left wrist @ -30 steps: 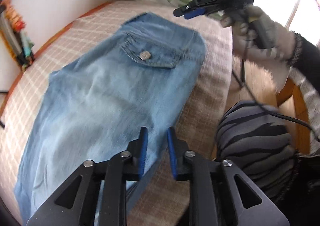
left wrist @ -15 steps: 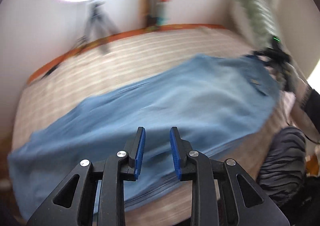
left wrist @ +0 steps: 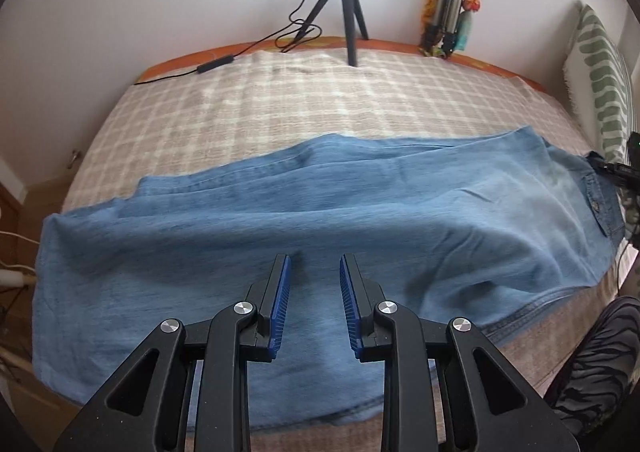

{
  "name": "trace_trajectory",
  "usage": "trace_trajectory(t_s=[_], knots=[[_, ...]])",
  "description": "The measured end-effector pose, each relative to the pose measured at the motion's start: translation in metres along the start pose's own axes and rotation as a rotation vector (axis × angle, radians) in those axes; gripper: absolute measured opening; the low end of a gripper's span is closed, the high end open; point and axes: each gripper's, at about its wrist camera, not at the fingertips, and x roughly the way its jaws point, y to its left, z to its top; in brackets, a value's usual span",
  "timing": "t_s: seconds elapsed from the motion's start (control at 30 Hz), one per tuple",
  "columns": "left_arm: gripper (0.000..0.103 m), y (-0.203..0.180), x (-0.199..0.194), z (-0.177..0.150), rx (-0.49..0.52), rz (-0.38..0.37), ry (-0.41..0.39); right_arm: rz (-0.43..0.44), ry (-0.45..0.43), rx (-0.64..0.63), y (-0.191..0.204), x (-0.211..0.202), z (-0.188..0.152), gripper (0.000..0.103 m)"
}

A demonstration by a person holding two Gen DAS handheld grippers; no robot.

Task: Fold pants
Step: 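Open both grippers and release the jeans waistband onto the bed, then move both open grippers along the jeans to the leg hems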

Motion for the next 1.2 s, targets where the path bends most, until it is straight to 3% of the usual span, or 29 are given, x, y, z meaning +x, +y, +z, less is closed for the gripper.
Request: trace_trajectory(t_s=[0.27, 0.5, 0.57, 0.6, 0.63, 0.73, 0.83, 0.93, 1.07, 1.2], knots=[[0.023, 0.023, 0.001, 0.002, -0.027, 0.038, -0.019, -0.168, -0.127, -0.087, 0.038, -0.058, 0.010, 0.011], [0.023, 0.065, -0.007, -0.002, -0.111, 0.083, -0.033, -0.283, 0.014, -0.024, 0.008, -0.004, 0.007, 0.011], [0.023, 0.080, -0.013, -0.003, -0.149, 0.089, -0.040, -0.319, 0.031, -0.033, 0.008, 0.001, 0.007, 0.022], [0.023, 0.090, -0.018, -0.004, -0.169, 0.090, -0.043, -0.341, 0.027, -0.043, 0.010, -0.001, 0.007, 0.035], [0.023, 0.096, -0.021, -0.004, -0.179, 0.095, -0.045, -0.360, 0.018, -0.053, 0.013, -0.005, 0.009, 0.040], [0.023, 0.115, -0.031, -0.005, -0.212, 0.121, -0.060, -0.390, -0.025, -0.080, 0.025, -0.021, 0.016, 0.041], [0.027, 0.132, -0.041, -0.007, -0.233, 0.139, -0.075, -0.367, -0.079, -0.104, 0.046, -0.037, 0.023, 0.043], [0.029, 0.148, -0.053, -0.007, -0.249, 0.160, -0.088, -0.309, -0.123, -0.201, 0.085, -0.044, 0.032, 0.053], [0.038, 0.183, -0.079, -0.002, -0.303, 0.188, -0.123, -0.215, -0.123, -0.360, 0.149, -0.033, 0.041, 0.054], [0.039, 0.225, -0.111, -0.003, -0.334, 0.259, -0.132, -0.124, -0.086, -0.510, 0.205, -0.008, 0.042, 0.062]])
